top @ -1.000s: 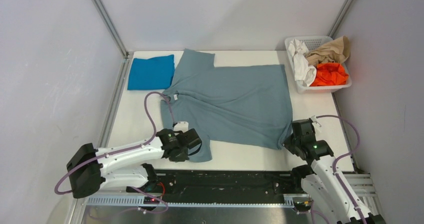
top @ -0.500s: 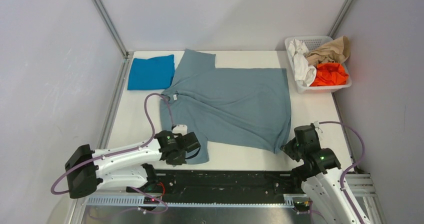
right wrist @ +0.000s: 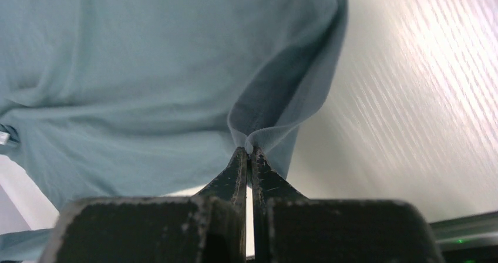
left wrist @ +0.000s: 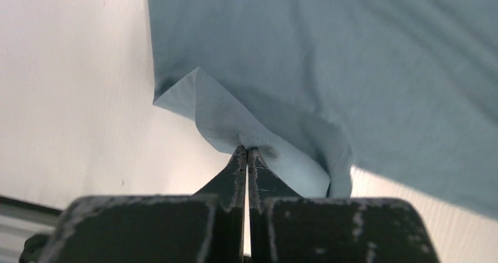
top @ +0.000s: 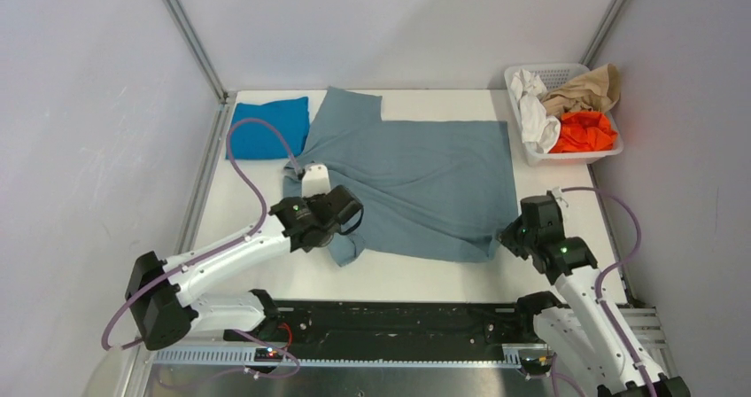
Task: Fold and stack the t-shirts
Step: Fold the flattened tshirt in 1/3 of the way
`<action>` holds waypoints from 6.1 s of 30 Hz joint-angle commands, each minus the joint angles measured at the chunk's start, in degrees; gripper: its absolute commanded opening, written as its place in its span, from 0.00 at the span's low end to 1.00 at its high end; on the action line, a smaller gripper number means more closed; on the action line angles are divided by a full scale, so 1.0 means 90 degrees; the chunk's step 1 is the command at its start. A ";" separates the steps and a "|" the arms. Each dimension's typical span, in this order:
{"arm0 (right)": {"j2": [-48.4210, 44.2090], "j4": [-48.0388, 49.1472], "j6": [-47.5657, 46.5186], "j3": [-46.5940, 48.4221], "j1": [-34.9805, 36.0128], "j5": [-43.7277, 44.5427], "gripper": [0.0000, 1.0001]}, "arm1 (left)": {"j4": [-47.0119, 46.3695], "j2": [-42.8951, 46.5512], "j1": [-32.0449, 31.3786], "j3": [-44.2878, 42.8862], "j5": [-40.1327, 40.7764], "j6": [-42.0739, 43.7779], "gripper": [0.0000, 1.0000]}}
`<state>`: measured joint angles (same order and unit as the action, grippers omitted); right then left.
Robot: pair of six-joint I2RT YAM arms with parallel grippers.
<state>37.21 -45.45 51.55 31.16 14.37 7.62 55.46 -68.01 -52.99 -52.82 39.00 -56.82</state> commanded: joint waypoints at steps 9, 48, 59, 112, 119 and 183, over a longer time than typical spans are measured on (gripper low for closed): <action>0.1185 0.1881 -0.0516 0.0927 -0.0932 -0.0469 0.00 | -0.2301 -0.0616 0.1547 -0.1008 0.0542 0.1506 0.00; 0.4633 0.2592 -0.1294 0.3137 -0.1811 -0.0075 0.83 | -0.2695 -0.3729 0.3564 -0.4079 -0.0835 0.3124 1.00; 0.3253 0.2012 -0.1706 0.1113 -0.2055 0.0088 0.96 | -0.2731 -0.0877 0.3777 -0.0026 -0.1213 0.1907 1.00; 0.3453 0.1870 -0.1730 0.0550 -0.2708 -0.0531 0.00 | -0.3381 -0.0605 0.4855 0.1347 -0.2667 0.1165 0.00; 0.1845 0.0639 -0.1410 0.0239 -0.2768 0.0114 0.00 | -0.2297 0.1367 0.4846 0.2601 -0.2617 0.0538 0.00; 0.1939 0.1960 -0.2217 0.0357 0.0209 0.0230 1.00 | -0.3289 -0.1364 0.1880 0.0890 -0.2978 0.0221 0.98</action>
<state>55.51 -28.82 32.64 34.52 16.78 8.75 27.83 -80.90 -35.83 -44.69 12.27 -55.24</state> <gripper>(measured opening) 0.995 0.985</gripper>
